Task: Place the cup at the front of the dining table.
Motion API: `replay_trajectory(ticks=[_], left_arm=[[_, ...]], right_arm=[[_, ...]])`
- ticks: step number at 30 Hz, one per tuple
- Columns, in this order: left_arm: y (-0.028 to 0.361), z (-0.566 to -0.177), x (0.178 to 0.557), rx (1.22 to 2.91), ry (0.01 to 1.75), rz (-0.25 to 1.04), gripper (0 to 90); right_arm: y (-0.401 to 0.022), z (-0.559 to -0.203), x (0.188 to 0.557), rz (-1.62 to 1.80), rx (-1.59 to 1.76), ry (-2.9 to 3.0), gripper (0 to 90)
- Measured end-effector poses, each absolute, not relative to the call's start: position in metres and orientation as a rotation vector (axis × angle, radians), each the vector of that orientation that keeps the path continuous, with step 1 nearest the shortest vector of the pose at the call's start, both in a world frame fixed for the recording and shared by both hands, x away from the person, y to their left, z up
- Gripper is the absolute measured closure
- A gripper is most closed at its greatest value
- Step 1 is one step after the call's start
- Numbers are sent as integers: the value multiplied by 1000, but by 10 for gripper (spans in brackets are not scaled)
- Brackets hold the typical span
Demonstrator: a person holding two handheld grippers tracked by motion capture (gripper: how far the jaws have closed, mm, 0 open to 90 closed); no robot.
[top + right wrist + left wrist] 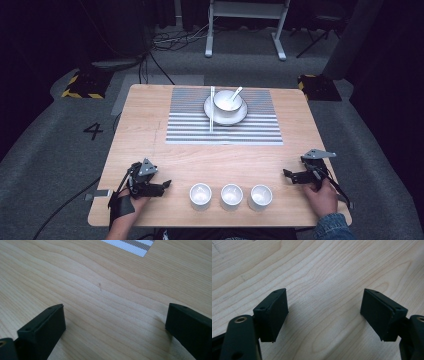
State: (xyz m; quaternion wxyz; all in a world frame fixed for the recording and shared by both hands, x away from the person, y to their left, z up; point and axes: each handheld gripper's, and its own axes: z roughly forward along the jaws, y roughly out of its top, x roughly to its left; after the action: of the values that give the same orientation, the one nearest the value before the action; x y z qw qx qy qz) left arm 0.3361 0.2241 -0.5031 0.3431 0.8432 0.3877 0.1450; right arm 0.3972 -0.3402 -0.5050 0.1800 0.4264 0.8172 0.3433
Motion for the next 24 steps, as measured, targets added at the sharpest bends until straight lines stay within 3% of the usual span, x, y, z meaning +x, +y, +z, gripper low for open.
replay_trajectory(ticks=[17,24], left_arm=[[225,-502,336,2184,1000,422,211],[226,-488,328,2106,954,424,208]], right_arm=[[-340,-505,397,969,1207,2308,28],[-340,-505,397,968,1207,2307,28]])
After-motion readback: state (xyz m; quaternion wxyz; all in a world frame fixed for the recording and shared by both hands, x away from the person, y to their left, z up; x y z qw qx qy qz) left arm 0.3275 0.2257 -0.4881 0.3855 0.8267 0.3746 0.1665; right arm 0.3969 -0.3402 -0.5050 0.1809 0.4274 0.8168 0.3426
